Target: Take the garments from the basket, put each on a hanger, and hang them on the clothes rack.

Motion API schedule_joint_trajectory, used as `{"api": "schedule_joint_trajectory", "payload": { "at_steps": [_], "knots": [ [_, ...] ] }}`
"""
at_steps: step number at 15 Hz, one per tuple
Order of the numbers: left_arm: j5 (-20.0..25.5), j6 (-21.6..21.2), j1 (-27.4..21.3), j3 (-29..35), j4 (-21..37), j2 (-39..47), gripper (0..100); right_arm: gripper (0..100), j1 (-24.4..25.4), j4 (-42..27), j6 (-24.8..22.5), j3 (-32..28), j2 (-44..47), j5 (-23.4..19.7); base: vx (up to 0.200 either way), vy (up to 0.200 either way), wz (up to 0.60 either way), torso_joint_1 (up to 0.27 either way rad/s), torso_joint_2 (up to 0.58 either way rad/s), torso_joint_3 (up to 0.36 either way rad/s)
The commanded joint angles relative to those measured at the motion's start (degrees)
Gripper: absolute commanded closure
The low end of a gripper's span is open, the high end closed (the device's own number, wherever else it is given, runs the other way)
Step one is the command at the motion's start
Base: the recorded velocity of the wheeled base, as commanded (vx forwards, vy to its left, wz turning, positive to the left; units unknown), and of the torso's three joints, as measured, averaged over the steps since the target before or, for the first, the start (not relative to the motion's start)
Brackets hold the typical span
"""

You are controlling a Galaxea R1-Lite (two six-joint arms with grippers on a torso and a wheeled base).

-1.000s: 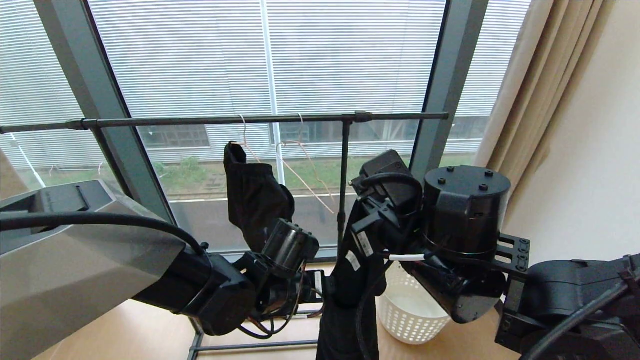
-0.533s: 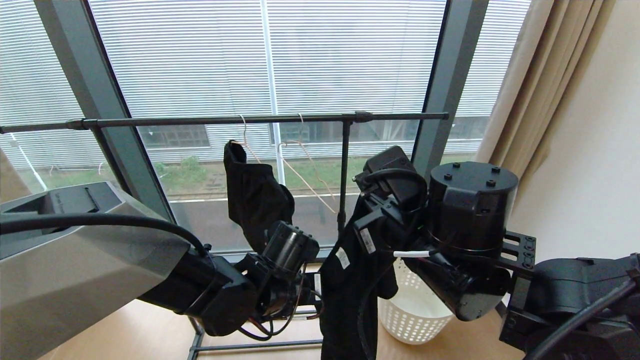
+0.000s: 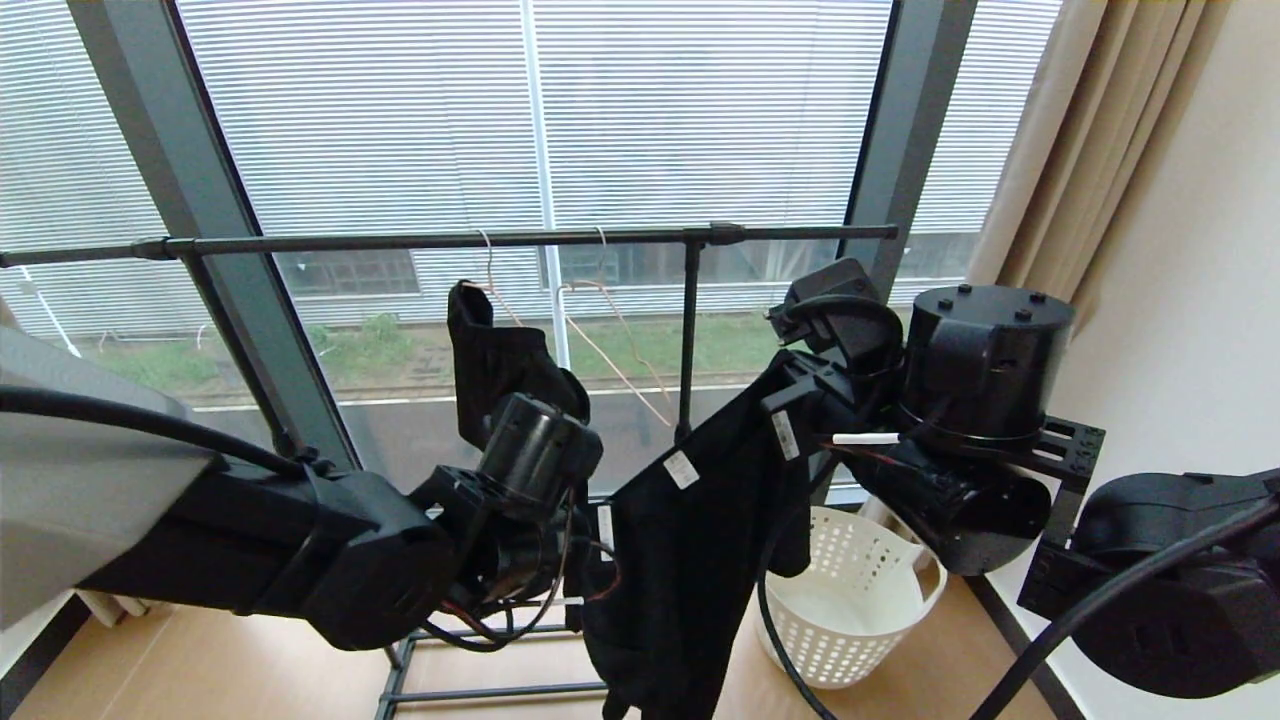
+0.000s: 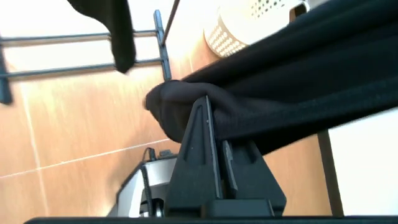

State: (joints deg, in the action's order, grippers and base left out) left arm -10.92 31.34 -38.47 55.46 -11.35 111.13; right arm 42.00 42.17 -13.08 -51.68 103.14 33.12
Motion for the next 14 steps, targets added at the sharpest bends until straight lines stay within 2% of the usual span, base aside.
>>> {"api": "schedule_joint_trajectory", "payload": {
  "at_steps": [1, 3, 5, 6, 10, 14],
  "knots": [
    [0.0, -2.4, 2.3, 3.4, 4.2, -6.6, 100, 100, -0.7, 0.0, -0.4, 0.2, 0.4, 0.0, 0.000, 0.000, 0.00, 0.000, 0.00, 0.000],
    [0.0, -4.0, 2.8, 8.8, 10.1, -8.4, 100, 100, -0.7, 0.0, -0.4, 0.3, 0.7, 0.0, 0.000, 0.000, 0.00, 0.000, 0.00, 0.000],
    [-0.1, -4.5, 2.8, 16.5, 19.1, -9.0, 100, 100, -0.6, 0.0, -0.4, 0.1, 1.2, 0.0, 0.000, 0.000, 0.00, 0.000, 0.00, 0.000],
    [-0.1, -4.5, 2.8, 18.2, 20.9, -9.0, 100, 100, -0.6, 0.0, -0.4, 0.1, 1.1, 0.0, 0.000, 0.000, 0.00, 0.000, 0.00, 0.000],
    [-0.1, -4.5, 2.7, 18.5, 21.3, -10.1, 100, 100, -2.9, 0.0, -0.9, 0.0, 1.0, 0.0, 0.000, 0.000, 0.00, 0.000, 0.00, 0.000],
    [-0.2, -5.6, 2.7, 18.6, 21.5, -11.6, 100, 100, -3.0, 0.0, -1.1, 0.3, -1.6, 0.0, 0.000, 0.000, 0.00, 0.000, 0.00, 0.000]
  ]
}}
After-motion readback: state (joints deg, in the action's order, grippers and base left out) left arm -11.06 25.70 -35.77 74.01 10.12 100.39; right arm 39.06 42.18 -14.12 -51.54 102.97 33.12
